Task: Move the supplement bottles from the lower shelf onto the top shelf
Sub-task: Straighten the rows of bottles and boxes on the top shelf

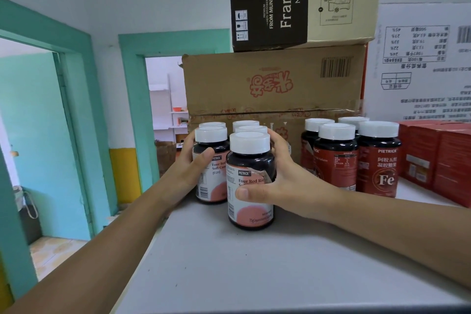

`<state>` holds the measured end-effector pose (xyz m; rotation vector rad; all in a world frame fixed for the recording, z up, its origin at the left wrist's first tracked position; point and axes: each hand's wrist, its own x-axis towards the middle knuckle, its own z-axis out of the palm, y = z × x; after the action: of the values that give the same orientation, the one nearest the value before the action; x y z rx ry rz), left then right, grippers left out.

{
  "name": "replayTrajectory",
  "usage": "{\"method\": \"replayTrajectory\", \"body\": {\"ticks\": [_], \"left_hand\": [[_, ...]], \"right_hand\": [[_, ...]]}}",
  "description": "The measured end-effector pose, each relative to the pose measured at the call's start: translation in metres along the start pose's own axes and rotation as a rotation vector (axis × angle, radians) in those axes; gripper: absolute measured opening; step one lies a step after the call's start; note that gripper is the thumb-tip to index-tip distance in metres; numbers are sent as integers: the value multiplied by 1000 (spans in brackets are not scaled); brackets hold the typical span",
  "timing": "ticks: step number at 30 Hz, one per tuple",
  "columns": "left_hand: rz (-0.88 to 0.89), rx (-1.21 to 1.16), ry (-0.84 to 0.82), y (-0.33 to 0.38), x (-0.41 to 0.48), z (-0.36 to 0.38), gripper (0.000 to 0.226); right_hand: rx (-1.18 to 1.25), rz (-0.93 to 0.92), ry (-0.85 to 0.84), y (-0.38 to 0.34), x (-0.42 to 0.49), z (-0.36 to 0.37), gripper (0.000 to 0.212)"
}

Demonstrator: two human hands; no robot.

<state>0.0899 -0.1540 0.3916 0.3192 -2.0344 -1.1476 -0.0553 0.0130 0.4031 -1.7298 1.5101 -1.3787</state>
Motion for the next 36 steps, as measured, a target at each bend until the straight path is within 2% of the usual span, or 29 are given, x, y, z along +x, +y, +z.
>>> {"method": "replayTrajectory", "body": {"ticks": [5,9,15,20,23,26,31,36], "left_hand": [[-5,29,-2,0,1,0,105],[-54,35,22,-11,4,-2,72],[-39,43,27,-8,3,-1,82],[-40,24,28,-9,3,-1,76],[-23,21,29,-7,3,1,88],[-27,12,31,-7,4,1,78],[-43,14,36,-6,3,1,85],[-24,9,12,-9,4,0,88]], "right_hand": [[-24,3,4,-2,-1,0,113],[-27,20,9,-1,-1,-1,107],[-50,36,9,0,-2,-3,104],[-66,38,7,2,-3,-6,100],[-68,39,-4,2,-4,-7,100],[-73,41,-6,1,-4,-8,99],[-71,47,-11,-3,-7,-8,95],[-41,55,-28,-2,-6,-9,101]]}}
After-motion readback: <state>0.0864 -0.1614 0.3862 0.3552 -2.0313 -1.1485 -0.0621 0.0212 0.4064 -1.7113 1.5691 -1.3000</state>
